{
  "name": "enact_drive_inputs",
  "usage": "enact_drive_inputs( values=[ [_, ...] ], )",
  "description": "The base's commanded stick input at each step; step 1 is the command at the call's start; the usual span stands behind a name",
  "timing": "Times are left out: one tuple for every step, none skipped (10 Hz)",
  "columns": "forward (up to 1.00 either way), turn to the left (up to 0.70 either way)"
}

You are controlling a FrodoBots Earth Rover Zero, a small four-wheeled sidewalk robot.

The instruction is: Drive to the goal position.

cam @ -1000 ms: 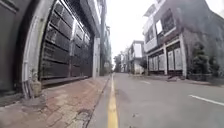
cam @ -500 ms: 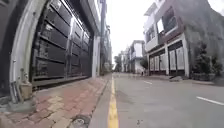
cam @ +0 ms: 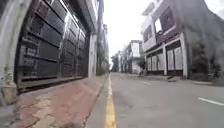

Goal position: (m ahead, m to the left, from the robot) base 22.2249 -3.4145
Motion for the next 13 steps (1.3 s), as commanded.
enact_drive_inputs(
  values=[
    [0.48,0.0],
    [0.48,0.0],
    [0.48,0.0],
    [0.48,0.0],
    [0.48,0.0],
    [0.48,0.0],
    [0.48,0.0],
    [0.48,0.0],
    [0.48,0.0],
    [0.48,0.0],
    [0.48,0.0],
    [0.48,0.0],
    [0.48,0.0]
  ],
)
